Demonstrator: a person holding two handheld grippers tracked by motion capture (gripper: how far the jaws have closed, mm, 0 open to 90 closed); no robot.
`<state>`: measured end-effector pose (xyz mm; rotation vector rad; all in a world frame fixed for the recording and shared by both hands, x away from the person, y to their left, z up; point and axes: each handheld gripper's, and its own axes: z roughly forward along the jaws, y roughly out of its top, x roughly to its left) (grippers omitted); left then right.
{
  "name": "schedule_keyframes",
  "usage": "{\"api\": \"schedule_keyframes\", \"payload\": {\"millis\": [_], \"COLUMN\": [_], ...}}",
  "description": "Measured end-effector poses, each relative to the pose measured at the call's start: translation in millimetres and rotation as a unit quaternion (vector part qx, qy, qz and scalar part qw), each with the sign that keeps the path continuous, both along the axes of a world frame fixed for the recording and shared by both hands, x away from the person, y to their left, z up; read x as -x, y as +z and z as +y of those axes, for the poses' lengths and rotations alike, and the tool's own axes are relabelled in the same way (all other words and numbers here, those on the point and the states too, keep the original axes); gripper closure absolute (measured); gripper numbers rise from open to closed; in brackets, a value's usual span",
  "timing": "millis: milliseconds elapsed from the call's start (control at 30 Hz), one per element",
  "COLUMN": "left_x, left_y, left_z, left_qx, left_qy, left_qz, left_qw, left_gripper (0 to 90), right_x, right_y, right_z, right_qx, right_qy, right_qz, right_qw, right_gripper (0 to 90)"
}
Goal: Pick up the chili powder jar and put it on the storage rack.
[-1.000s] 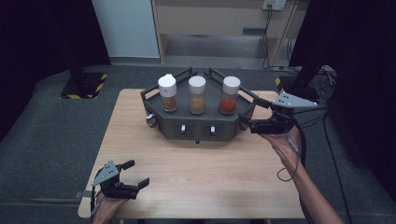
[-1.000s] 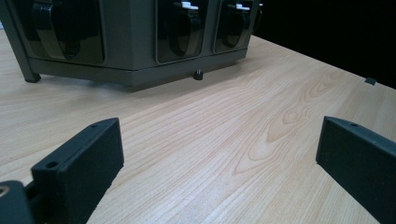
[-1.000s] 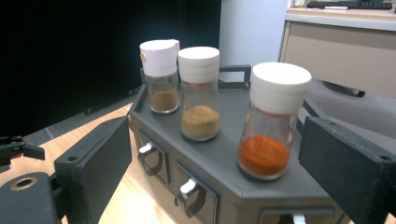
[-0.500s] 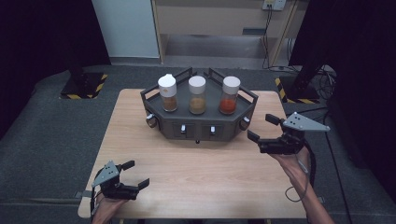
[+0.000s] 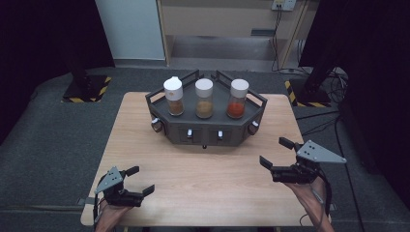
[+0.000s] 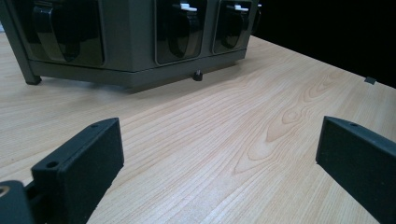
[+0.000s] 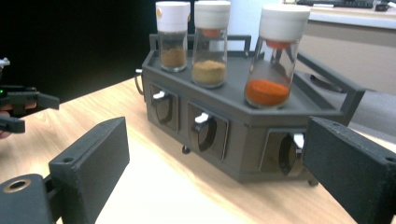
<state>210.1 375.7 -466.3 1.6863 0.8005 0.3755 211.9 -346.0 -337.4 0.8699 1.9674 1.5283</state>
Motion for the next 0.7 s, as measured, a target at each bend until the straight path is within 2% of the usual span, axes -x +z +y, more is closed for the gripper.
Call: {"api": "schedule_keyframes", "payload": {"millis": [433,700], "left_x": [-0.1,0.0], "left_y": [0.0,0.0], "left_z": [-0.2,-0.1], "left_qx": [-0.001,-0.001], "left_qy": [0.0,0.001], "left_qz": [0.0,0.0], "left_qw": [1.0,1.0], "left_gripper": [0.0,0.0], "right_x": [17.0,22.5], "right_y": [-34.5,-54.1], "right_z": [-15.9,-21.2], "right_qx": [-0.002,-0.006], "right_qy": [-0.023,-0.032], "right_qz": [0.024,0.029], "right_qw": [0.9994,0.9991], "right_gripper": [7.7,7.8]}}
